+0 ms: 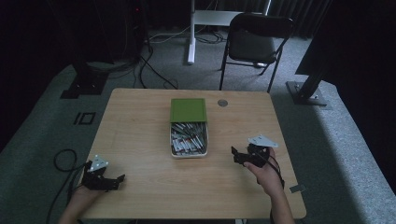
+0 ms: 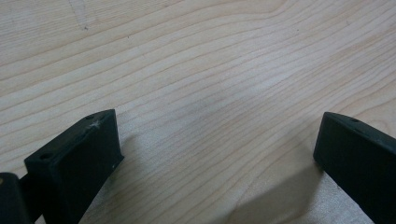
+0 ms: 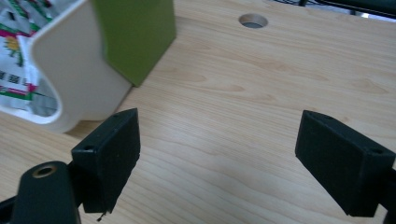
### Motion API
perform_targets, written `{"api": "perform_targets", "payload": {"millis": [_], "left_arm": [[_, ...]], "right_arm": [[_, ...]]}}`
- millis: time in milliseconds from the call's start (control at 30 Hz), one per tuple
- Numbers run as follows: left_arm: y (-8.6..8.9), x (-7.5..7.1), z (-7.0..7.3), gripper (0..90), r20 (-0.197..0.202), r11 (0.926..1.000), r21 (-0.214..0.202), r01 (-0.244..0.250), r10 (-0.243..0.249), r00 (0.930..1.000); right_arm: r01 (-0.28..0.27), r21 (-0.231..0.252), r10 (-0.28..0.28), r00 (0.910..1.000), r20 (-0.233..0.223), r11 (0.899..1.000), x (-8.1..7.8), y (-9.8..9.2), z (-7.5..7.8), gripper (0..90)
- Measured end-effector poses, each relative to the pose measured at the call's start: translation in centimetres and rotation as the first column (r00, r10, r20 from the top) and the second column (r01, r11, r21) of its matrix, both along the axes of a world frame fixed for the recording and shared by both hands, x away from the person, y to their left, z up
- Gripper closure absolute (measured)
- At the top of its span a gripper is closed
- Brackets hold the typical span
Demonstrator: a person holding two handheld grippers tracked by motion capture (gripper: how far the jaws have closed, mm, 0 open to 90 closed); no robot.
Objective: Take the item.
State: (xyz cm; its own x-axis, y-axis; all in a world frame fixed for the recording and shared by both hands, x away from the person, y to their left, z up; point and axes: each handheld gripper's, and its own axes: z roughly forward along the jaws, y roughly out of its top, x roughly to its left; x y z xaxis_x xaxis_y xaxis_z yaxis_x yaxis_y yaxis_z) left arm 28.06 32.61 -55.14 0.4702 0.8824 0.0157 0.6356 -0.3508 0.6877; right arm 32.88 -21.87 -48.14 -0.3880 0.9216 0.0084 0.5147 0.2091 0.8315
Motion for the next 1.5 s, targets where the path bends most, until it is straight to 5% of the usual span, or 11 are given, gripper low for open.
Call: {"api": "perform_targets", "payload": {"millis": [1067, 1500], "left_arm": [[0.0, 0.0, 0.0, 1.4, -0.001, 1.0000, 0.001, 0.001, -0.001, 1.0000], [0.0, 0.0, 0.0, 1.4, 0.001, 1.0000, 0.000, 0.000, 0.000, 1.0000]], "right_arm": [[-0.174, 0.017, 0.172, 0.9825, 0.072, 0.985, 1.6, 7.5, 3.5, 14.8], [-0.253, 0.017, 0.251, 0.9644, 0.084, 0.967, 2.1, 11.0, 3.8, 14.9]]}}
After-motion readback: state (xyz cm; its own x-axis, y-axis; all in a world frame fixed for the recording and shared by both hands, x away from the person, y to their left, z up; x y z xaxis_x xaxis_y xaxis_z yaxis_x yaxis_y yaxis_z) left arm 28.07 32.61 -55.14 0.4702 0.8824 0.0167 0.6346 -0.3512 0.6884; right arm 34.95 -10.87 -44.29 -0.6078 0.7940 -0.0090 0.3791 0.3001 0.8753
